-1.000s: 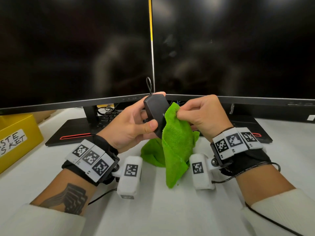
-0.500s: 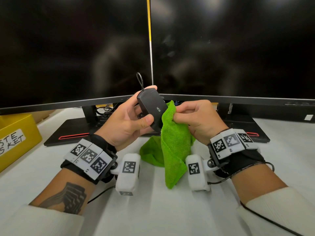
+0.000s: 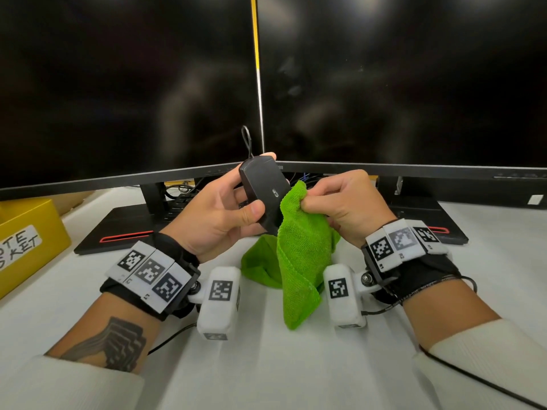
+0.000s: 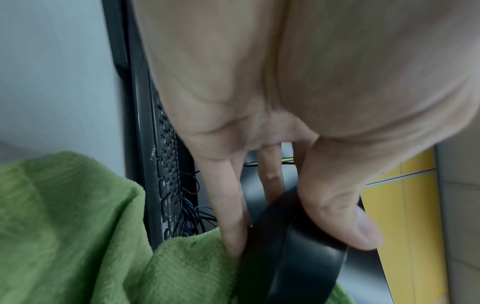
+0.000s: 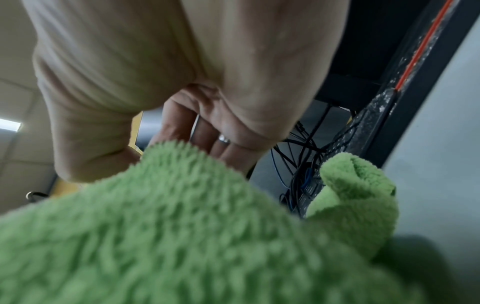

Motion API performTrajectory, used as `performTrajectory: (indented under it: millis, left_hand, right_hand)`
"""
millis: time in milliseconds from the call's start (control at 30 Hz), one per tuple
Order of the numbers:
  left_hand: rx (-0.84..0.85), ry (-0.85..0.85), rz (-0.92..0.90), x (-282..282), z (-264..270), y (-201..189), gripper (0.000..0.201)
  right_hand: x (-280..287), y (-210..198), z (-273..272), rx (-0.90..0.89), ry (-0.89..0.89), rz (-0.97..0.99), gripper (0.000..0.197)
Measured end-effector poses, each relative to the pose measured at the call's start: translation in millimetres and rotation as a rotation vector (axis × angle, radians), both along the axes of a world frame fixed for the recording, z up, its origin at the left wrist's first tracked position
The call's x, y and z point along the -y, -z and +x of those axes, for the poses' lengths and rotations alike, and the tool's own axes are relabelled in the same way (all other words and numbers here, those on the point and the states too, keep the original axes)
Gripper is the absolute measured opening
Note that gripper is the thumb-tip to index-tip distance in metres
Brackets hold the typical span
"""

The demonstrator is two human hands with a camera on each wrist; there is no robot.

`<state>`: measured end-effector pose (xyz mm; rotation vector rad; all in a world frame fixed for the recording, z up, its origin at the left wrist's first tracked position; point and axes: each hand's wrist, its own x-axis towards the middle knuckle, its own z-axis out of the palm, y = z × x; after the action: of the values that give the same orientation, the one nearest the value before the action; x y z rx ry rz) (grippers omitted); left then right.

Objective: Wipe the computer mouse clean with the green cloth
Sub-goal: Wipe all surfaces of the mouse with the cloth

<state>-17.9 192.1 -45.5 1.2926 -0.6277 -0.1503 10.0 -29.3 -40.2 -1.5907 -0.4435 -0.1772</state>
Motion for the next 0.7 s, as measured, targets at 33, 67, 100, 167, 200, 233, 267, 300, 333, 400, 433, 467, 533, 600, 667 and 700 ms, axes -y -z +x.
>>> performTrajectory:
  millis: [33,67,100,167,200,233,267,300,333,400,433,467,533,600,667,700]
  left_hand:
    - [-0.001,0.003,0.014,0,0,0,0.096]
    - [-0.002,0.008,0.028,1,0,0,0.095]
    - [-0.002,0.013,0.04,1,0,0,0.094]
    - [-0.003,0.023,0.05,2,0,0,0.093]
    - [-0.006,0.023,0.05,2,0,0,0.093]
    - [-0.008,0.022,0.047,2,0,0,0.094]
    - [-0.01,0.021,0.043,2,0,0,0.094]
    - [-0.012,0.019,0.039,2,0,0,0.094]
    - [-0.013,0.019,0.033,2,1,1,0.094]
    - [-0.011,0.019,0.008,0,2,1,0.095]
    - [-0.004,0.017,-0.012,0,2,2,0.096]
    - [0.004,0.012,-0.034,-1,3,2,0.096]
    - [0.03,-0.018,-0.058,-2,4,2,0.088]
    - [0.054,-0.037,-0.059,-1,4,2,0.082]
    - [0.062,-0.025,-0.059,0,4,2,0.083]
    - [0.061,-0.021,-0.061,0,4,2,0.082]
  right_hand:
    - [1,-1,-1,0.006,0.006,-0.017,0.006]
    - [3,-1,-1,0.016,0.017,-0.042,0.013]
    - [4,-1,0,0.025,0.029,-0.066,0.019]
    - [6,0,1,0.031,0.045,-0.083,0.023]
    - [6,-1,1,0.032,0.049,-0.082,0.02]
    - [6,-1,0,0.034,0.054,-0.082,0.015]
    - [5,-2,0,0.036,0.061,-0.081,0.009]
    - [5,-3,-1,0.041,0.069,-0.083,0.006]
    - [4,-4,-2,0.045,0.079,-0.095,0.006]
    - [4,-5,-4,0.043,0.081,-0.116,0.013]
    - [5,-6,-4,0.031,0.058,-0.097,0.016]
    - [7,-8,-4,-0.004,0.029,-0.049,0.017]
    - [15,-11,-1,-0.111,-0.018,0.106,0.018]
    - [23,-12,2,-0.226,-0.056,0.284,0.03]
    - [26,-11,4,-0.297,-0.104,0.428,0.043]
    - [27,-11,3,-0.317,-0.138,0.473,0.045]
